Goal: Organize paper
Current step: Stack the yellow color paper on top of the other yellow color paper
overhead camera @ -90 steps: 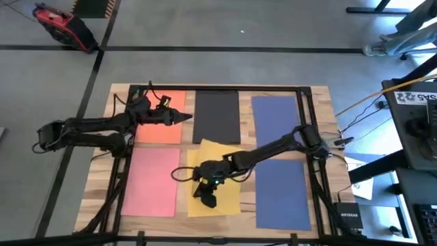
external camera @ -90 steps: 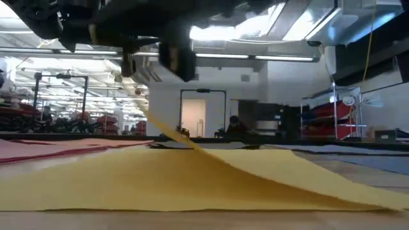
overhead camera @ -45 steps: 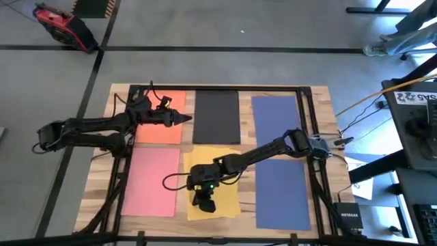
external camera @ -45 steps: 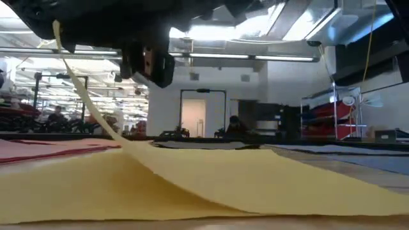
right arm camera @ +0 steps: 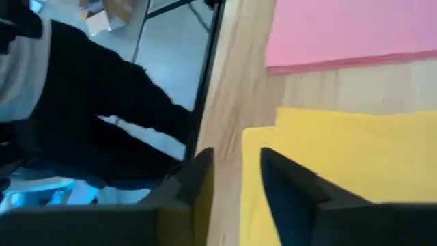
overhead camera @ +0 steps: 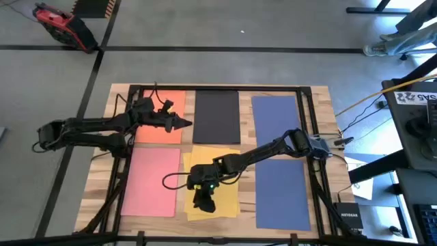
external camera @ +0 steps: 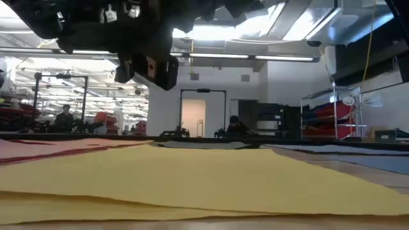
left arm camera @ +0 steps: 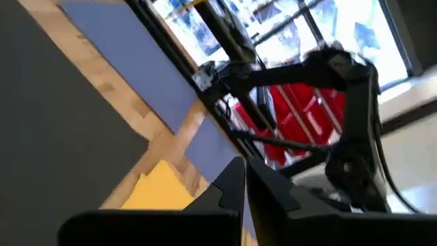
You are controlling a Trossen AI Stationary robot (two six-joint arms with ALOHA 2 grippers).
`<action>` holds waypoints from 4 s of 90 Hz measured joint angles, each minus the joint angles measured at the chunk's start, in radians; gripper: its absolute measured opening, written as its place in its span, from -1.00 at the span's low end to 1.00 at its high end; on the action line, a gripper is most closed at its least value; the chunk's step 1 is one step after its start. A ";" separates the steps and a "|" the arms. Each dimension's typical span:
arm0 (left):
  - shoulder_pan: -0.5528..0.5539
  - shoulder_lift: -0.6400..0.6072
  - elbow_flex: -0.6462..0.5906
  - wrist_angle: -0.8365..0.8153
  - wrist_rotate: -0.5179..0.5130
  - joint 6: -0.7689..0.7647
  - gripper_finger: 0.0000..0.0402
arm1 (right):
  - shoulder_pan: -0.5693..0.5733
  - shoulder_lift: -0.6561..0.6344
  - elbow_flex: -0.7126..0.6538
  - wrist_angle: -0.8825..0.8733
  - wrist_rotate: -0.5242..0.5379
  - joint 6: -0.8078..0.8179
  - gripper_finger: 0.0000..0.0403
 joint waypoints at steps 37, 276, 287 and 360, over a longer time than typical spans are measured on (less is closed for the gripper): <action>-0.260 0.000 0.000 -0.294 0.021 0.099 -1.00 | -0.024 -0.108 0.006 -0.334 0.037 -0.074 -0.97; -0.412 0.559 0.296 -0.837 -0.455 0.369 -1.00 | -0.290 -0.503 -0.832 -0.192 0.425 -0.032 -1.00; -0.399 0.559 0.296 -0.824 -0.453 0.378 -1.00 | -0.313 -0.493 -0.836 -0.164 0.406 -0.036 -1.00; -0.378 0.560 0.296 -0.809 -0.489 0.366 -1.00 | -0.321 -0.488 -0.837 -0.159 0.365 -0.071 -1.00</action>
